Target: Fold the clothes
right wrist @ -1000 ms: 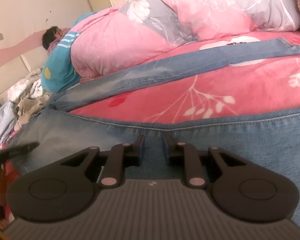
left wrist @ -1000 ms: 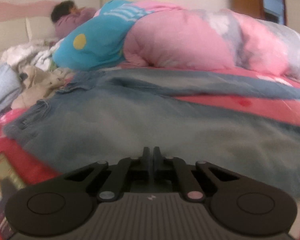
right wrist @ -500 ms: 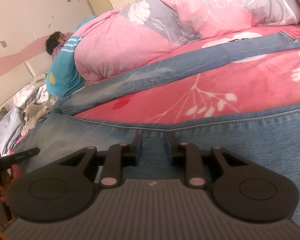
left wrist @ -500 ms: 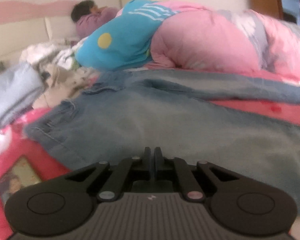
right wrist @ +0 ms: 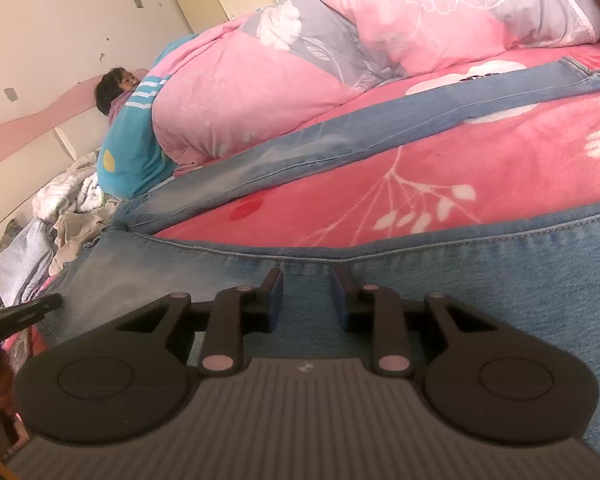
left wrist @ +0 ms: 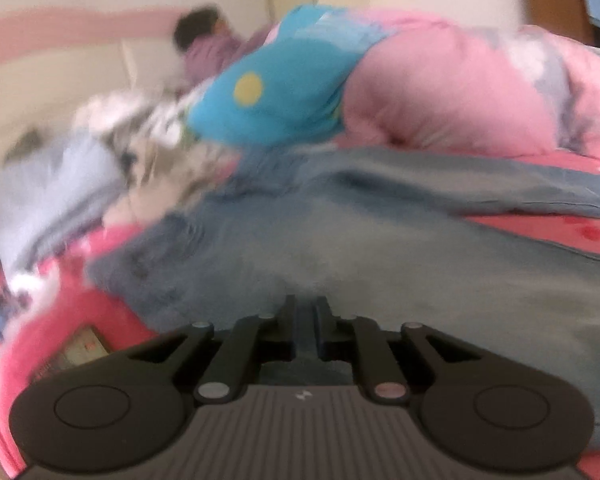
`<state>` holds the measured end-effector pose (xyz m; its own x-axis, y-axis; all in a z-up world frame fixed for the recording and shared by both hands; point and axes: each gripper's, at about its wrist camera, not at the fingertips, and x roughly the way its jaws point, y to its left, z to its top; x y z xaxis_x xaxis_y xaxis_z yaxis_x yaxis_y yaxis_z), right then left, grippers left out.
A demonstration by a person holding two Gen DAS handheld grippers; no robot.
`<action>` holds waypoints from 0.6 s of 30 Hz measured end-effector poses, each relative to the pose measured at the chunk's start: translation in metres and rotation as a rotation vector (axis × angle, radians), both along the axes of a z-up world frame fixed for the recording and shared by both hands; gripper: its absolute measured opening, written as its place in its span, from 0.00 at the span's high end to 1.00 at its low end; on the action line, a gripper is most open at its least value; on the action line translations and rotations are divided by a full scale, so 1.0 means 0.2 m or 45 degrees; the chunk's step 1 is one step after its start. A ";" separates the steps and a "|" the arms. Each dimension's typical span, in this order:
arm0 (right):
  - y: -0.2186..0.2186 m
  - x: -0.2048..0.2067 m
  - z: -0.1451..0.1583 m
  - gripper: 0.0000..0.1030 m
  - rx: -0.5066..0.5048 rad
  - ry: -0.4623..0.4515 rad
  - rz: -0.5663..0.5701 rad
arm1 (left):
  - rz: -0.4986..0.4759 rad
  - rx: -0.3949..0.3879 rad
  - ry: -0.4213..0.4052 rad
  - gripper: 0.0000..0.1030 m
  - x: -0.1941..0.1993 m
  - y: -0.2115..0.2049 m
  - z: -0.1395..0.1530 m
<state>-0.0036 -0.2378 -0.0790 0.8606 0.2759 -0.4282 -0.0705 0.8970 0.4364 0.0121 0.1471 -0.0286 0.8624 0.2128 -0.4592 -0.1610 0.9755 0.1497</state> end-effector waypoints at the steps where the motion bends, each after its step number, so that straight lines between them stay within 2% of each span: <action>1: 0.00 0.00 0.00 0.75 -0.001 0.000 0.000 | -0.002 -0.009 -0.005 0.90 -0.02 0.00 0.00; 9: 0.01 0.00 0.00 0.75 0.000 0.001 -0.001 | -0.021 -0.080 -0.043 0.88 -0.21 0.03 0.02; 14: 0.01 0.00 0.00 0.75 -0.003 0.001 -0.003 | -0.037 -0.120 -0.070 0.82 -0.32 0.05 0.03; 16: 0.01 0.00 0.00 0.75 -0.006 0.000 -0.003 | -0.098 -0.099 -0.119 0.77 -0.30 0.01 0.07; 18: 0.02 0.00 0.00 0.75 -0.010 0.000 -0.003 | -0.186 -0.082 -0.143 0.76 -0.27 -0.04 0.10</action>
